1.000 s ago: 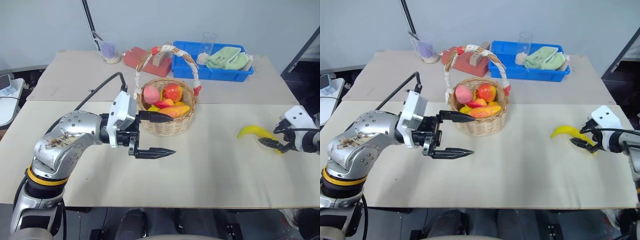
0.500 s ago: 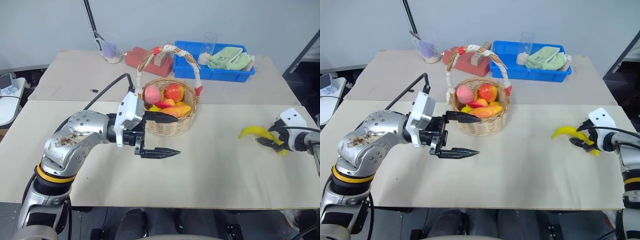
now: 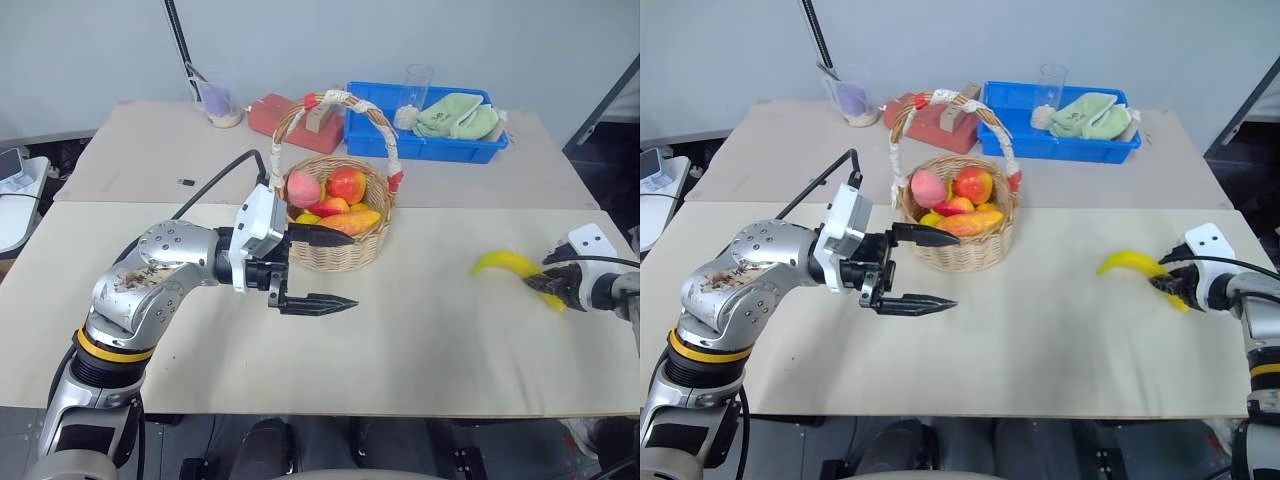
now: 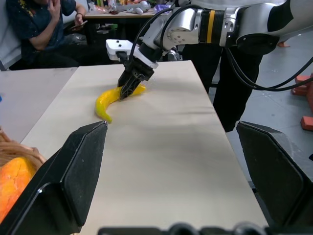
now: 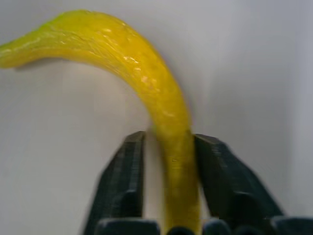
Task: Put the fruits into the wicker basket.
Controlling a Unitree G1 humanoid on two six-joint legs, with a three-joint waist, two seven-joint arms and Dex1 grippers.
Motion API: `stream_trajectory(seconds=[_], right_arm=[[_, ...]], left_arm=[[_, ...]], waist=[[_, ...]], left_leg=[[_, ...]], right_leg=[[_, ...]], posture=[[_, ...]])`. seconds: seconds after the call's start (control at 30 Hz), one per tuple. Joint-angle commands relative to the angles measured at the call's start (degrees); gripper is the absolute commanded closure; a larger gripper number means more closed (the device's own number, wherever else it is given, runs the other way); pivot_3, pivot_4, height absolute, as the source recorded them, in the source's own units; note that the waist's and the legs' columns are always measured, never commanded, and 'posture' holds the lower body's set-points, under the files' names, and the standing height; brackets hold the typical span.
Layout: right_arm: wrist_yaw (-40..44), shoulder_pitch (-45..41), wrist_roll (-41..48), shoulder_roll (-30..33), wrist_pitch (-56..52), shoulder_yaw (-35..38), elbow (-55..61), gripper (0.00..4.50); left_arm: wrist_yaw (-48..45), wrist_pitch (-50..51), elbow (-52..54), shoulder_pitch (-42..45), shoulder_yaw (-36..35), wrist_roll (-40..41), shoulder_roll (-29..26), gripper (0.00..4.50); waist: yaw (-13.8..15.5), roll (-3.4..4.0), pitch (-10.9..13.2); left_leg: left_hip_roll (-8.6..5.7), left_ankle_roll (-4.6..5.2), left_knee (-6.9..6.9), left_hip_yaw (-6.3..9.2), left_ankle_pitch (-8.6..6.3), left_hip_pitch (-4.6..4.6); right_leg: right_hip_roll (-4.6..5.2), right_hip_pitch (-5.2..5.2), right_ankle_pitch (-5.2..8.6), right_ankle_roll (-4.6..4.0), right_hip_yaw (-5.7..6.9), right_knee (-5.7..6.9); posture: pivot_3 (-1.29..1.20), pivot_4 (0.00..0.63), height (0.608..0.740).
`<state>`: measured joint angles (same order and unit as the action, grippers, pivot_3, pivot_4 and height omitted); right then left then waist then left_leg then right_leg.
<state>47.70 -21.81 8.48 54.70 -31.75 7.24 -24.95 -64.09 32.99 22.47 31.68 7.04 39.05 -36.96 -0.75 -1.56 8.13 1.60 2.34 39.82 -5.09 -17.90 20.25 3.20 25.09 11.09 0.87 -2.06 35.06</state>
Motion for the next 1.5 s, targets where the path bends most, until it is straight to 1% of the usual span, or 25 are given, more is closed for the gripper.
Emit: stream_trajectory(seconds=[0.03, 0.07, 0.2, 0.4, 0.43, 0.5, 0.53, 0.57, 0.6, 0.67, 0.7, 0.73, 0.77, 0.83, 0.93, 1.03, 1.2, 1.27, 1.3, 1.33, 1.43, 1.47, 1.5], right_arm=[[0.6, 1.7, 1.7, 1.4, -1.3, 2.9, 4.7, 4.19], [0.7, 2.6, 1.8, 1.7, -1.4, 3.3, 6.1, 4.31], [2.7, 7.7, 3.5, 3.9, -2.7, 5.9, 14.8, 4.31], [7.6, 16.4, 10.4, 8.5, -10.2, 13.8, 37.9, 4.31], [8.1, 16.4, 12.5, 8.8, -12.3, 14.7, 42.5, 4.31], [6.2, 9.8, 19.1, 7.6, -17.7, 12.9, 52.2, 4.31], [4.7, 6.5, 20.8, 6.6, -19.5, 11.4, 54.8, 4.31], [2.4, 1.8, 21.6, 4.2, -21.1, 8.3, 55.8, 4.31], [0.6, -2.2, 21.6, 1.9, -22.1, 5.3, 56.1, 4.31], [-2.6, -8.7, 21.3, -2.2, -23.9, 0.4, 55.6, 4.31], [-4.4, -12.9, 20.1, -6.0, -24.0, -3.5, 53.8, 4.31], [-6.2, -16.4, 18.8, -9.4, -24.1, -6.8, 51.6, 4.31], [-7.1, -19.3, 17.0, -12.2, -23.0, -10.4, 49.0, 4.31], [-8.3, -23.5, 13.7, -16.4, -20.6, -15.1, 43.3, 4.31], [-9.3, -28.5, 9.3, -20.8, -16.1, -19.2, 34.8, 4.31], [-9.9, -33.3, 5.5, -25.3, -11.0, -21.9, 25.7, 4.31], [-9.8, -36.0, -0.2, -27.8, -4.2, -23.9, 17.8, 4.31], [-9.4, -36.5, -1.5, -28.3, -2.7, -24.2, 16.6, 3.23], [-9.2, -36.7, -1.8, -28.6, -2.4, -24.0, 16.3, 2.94], [-9.0, -36.8, -2.1, -28.8, -2.3, -23.8, 16.3, 2.54], [-8.1, -36.9, -2.2, -29.1, -2.7, -23.1, 17.3, 1.53], [-7.9, -36.8, -2.1, -29.0, -3.1, -22.8, 18.2, 1.12], [-7.7, -36.6, -1.9, -28.9, -3.7, -22.5, 19.4, 0.82]], left_arm=[[-0.7, -1.1, 0.2, 0.5, -1.3, -0.2, -0.5, 0.00], [-0.9, -1.2, 0.1, 0.5, -1.4, -0.1, -0.6, 0.00], [-1.5, -0.8, -0.2, 0.1, -3.1, 0.7, -1.7, 0.00], [-2.5, -0.6, -0.9, -2.7, -8.5, 2.0, -5.9, 0.00], [-2.4, -0.3, -0.9, -3.6, -10.0, 2.5, -6.8, 0.00], [-2.6, -0.5, -1.6, -6.8, -14.5, 2.6, -9.6, 0.00], [-2.7, -0.4, -1.9, -7.8, -16.0, 2.8, -10.6, 0.00], [-2.4, -0.2, -2.1, -8.4, -17.2, 3.3, -11.3, 0.00], [-2.3, -0.1, -2.2, -8.7, -18.0, 3.7, -11.6, 0.00], [-2.2, 0.0, -2.5, -8.9, -18.9, 4.0, -12.1, 0.00], [-2.2, 0.2, -2.3, -9.3, -19.5, 4.2, -12.6, 0.00], [-2.1, 0.3, -2.2, -9.6, -20.0, 4.3, -12.9, 0.00], [-1.8, 0.6, -1.8, -10.0, -20.5, 4.6, -13.2, 0.00], [-1.0, 1.1, -1.1, -10.4, -21.2, 5.1, -13.4, 0.00], [0.3, 1.8, -0.2, -10.7, -21.7, 5.7, -13.3, 0.00], [1.9, 2.6, 1.4, -11.3, -22.2, 6.6, -12.9, 0.00], [4.3, 2.9, 2.2, -11.2, -22.4, 7.7, -12.4, 0.00], [5.2, 2.9, 2.3, -11.0, -22.6, 8.1, -12.2, 0.00], [5.5, 2.9, 2.2, -10.9, -22.6, 8.2, -12.1, 0.00], [5.8, 2.9, 2.1, -10.8, -22.5, 8.3, -12.1, 0.00], [6.2, 2.6, 1.7, -10.7, -22.2, 8.5, -12.1, 0.00], [6.3, 2.5, 1.6, -10.7, -22.1, 8.5, -12.1, 0.00], [6.3, 2.3, 1.4, -10.6, -22.0, 8.5, -12.1, 0.00]], waist=[[0.0, 0.00, 0.0], [0.0, 0.00, 0.0], [0.1, 0.02, 0.0], [-0.2, 0.06, 0.0], [-0.3, 0.06, 0.0], [-0.8, 0.06, 0.0], [-1.0, 0.07, 0.0], [-1.2, 0.02, 0.0], [-1.2, -0.03, 0.0], [-0.8, -0.09, 0.0], [-0.5, -0.09, 0.0], [-0.2, -0.09, 0.0], [-0.1, -0.09, 0.0], [0.2, -0.08, 0.0], [0.7, -0.07, 0.0], [0.5, -0.06, 0.0], [0.4, -0.05, 0.0], [0.2, -0.05, 0.0], [0.1, -0.05, 0.0], [0.0, -0.05, 0.0], [-0.3, -0.04, 0.0], [-0.3, -0.04, 0.0], [-0.3, -0.04, 0.0]], left_leg=[[0.00, 0.00, 0.00, 0.00, 0.00, 0.00], [0.00, 0.00, 0.00, 0.00, 0.00, 0.00], [0.00, 0.01, 0.00, 0.01, 0.00, 0.01], [0.11, 0.01, -0.01, 0.00, -0.01, -0.02], [0.11, 0.01, -0.01, 0.00, -0.01, -0.02], [0.17, 0.01, -0.02, -0.01, -0.01, -0.05], [0.24, 0.01, -0.02, -0.08, -0.01, -0.06], [0.24, 0.00, -0.03, -0.05, -0.01, -0.05], [0.29, -0.01, -0.03, 0.01, 0.00, -0.10], [0.31, -0.07, -0.01, 0.06, 0.03, -0.08], [0.30, -0.07, -0.01, 0.06, 0.03, -0.08], [0.27, -0.08, -0.01, 0.03, 0.04, -0.07], [0.24, -0.08, 0.00, 0.00, 0.04, -0.02], [0.16, -0.07, -0.01, -0.06, 0.04, 0.05], [0.11, -0.09, -0.01, -0.12, 0.05, 0.14], [0.09, -0.10, -0.01, -0.19, 0.05, 0.18], [0.12, -0.29, -0.05, -0.21, 0.16, 0.27], [0.13, -0.28, -0.05, -0.20, 0.16, 0.29], [0.13, -0.27, -0.05, -0.18, 0.15, 0.29], [0.13, -0.28, -0.05, -0.15, 0.15, 0.28], [0.16, -0.28, -0.05, -0.02, 0.16, 0.25], [0.16, -0.28, -0.06, 0.05, 0.16, 0.24], [0.17, -0.28, -0.06, 0.07, 0.16, 0.22]], right_leg=[[0.00, 0.00, 0.00, 0.00, 0.00, 0.00], [0.00, 0.00, 0.00, 0.01, 0.00, 0.00], [0.01, 0.00, 0.00, 0.02, 0.01, 0.01], [-0.05, 0.02, 0.04, 0.08, 0.00, 0.03], [-0.05, 0.03, 0.06, 0.12, -0.01, 0.05], [-0.09, 0.03, 0.09, 0.17, 0.00, 0.05], [-0.12, 0.09, 0.09, 0.17, -0.07, 0.11], [-0.13, 0.09, 0.11, 0.20, -0.06, 0.14], [-0.17, 0.09, 0.20, 0.34, 0.00, 0.15], [-0.20, 0.08, 0.18, 0.29, 0.09, 0.11], [-0.19, 0.07, 0.17, 0.28, 0.09, 0.11], [-0.16, 0.10, 0.05, 0.08, 0.08, 0.11], [-0.14, 0.14, -0.05, -0.10, 0.07, 0.10], [-0.09, 0.20, -0.08, -0.14, 0.07, 0.09], [-0.02, 0.24, -0.08, -0.15, 0.21, 0.05], [0.02, 0.29, -0.08, -0.16, 0.22, 0.06], [0.01, 0.30, -0.05, -0.20, 0.48, 0.06], [0.01, 0.30, -0.05, -0.21, 0.52, 0.08], [0.01, 0.30, -0.05, -0.21, 0.52, 0.09], [0.01, 0.30, -0.06, -0.22, 0.52, 0.12], [-0.02, 0.32, -0.06, -0.24, 0.53, 0.21], [-0.04, 0.33, -0.06, -0.25, 0.53, 0.25], [-0.05, 0.32, -0.05, -0.26, 0.53, 0.26]], posture=[[0.00, 0.150, 0.726], [0.00, 0.150, 0.726], [0.00, 0.150, 0.726], [0.00, 0.150, 0.726], [0.00, 0.150, 0.726], [0.00, 0.150, 0.726], [0.00, 0.150, 0.726], [0.00, 0.150, 0.726], [0.00, 0.150, 0.726], [0.00, 0.150, 0.726], [0.00, 0.150, 0.726], [0.00, 0.150, 0.726], [0.00, 0.150, 0.726], [0.00, 0.150, 0.726], [0.00, 0.150, 0.726], [0.00, 0.150, 0.726], [0.00, 0.150, 0.726], [0.00, 0.150, 0.726], [0.00, 0.150, 0.726], [0.00, 0.150, 0.726], [0.00, 0.150, 0.726], [0.00, 0.150, 0.726], [0.00, 0.150, 0.726]])
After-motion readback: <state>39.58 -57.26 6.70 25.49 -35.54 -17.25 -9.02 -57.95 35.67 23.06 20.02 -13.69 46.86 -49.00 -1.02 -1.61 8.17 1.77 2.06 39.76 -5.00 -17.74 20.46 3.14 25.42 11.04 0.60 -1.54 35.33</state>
